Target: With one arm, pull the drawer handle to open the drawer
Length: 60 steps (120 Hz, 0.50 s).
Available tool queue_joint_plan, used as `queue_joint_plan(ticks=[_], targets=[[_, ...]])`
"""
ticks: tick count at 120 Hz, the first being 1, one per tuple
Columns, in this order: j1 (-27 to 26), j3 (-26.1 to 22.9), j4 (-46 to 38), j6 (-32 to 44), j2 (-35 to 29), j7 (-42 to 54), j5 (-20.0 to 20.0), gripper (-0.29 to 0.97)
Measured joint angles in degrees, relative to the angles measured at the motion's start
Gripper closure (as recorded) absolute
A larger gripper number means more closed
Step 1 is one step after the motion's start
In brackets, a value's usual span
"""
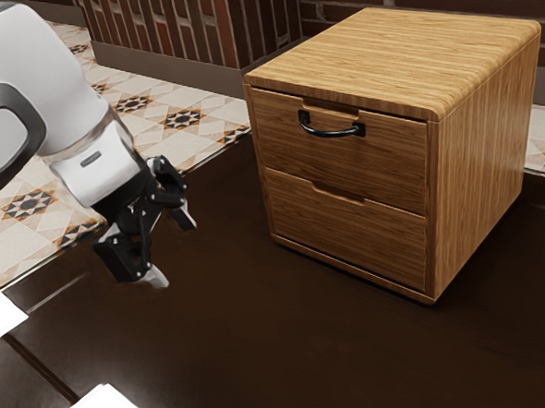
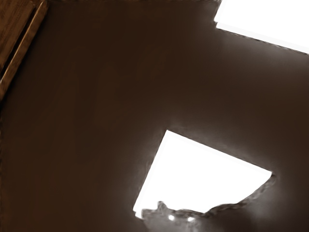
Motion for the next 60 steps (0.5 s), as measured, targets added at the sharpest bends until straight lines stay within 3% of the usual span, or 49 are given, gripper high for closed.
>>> queue_joint_plan(ticks=[31, 60], targets=[[-5.1, 2.6, 10.1, 5.8, 9.0, 4.9, 1.1, 0.00], [-5.9, 3.4, 14.9, 9.4, 13.6, 10.5, 2.0, 0.00]])
